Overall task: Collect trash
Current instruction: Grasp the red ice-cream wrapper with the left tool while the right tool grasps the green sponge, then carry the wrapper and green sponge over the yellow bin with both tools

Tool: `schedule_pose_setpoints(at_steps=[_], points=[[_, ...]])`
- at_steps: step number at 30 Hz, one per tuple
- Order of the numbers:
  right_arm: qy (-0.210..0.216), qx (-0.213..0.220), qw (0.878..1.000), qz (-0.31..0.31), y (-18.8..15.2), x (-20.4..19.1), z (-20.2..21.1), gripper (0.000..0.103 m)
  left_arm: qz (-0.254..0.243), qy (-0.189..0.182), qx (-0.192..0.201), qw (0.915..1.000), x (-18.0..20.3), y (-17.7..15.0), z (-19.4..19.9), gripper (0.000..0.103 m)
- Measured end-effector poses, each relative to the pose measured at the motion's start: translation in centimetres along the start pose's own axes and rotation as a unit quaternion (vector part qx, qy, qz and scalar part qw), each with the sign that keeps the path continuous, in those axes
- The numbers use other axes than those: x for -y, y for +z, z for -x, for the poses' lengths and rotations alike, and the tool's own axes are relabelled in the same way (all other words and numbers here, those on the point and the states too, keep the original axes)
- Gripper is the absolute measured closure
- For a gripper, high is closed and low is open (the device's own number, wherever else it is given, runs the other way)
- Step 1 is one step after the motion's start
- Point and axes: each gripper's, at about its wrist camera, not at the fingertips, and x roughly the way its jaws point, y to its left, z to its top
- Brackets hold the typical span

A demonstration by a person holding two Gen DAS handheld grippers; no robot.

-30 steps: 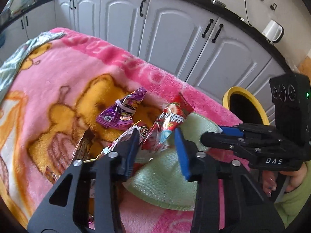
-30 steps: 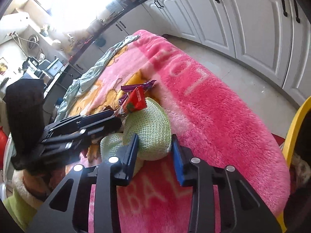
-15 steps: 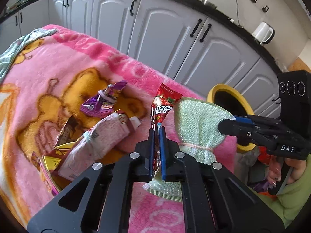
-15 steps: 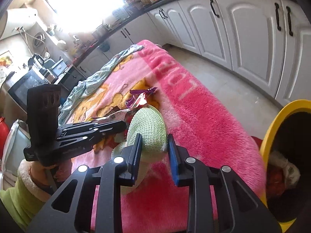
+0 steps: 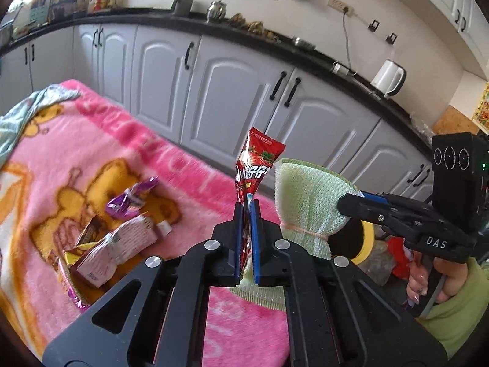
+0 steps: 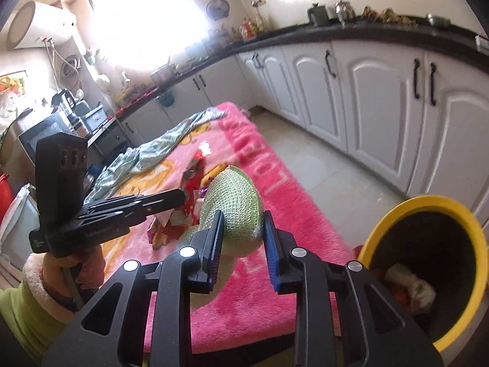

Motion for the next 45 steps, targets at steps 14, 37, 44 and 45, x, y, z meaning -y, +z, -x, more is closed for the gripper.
schedule_pose_setpoints(at_steps=[14,37,44,45], points=[[-0.071,0.087,0.994,-0.008,-0.2,4.4,8.9,0.079,-0.032,-0.038,0.023,0.9985,6.4,2.4,-0.5,0.103],[-0.184,0.158,0.968,-0.072,-2.7,13.0,16.6,0.079,-0.079,-0.085,-0.027,0.9928,15.3,2.8,-8.6,0.103],[-0.227,0.132,0.962,-0.080,-4.2,15.2,14.9,0.076,-0.077,-0.080,-0.064,0.9918,16.0,1.0,-12.2,0.103],[-0.228,0.130,0.961,-0.084,-4.4,15.5,14.7,0.074,-0.075,-0.079,-0.068,0.9917,16.0,0.9,-12.7,0.103]])
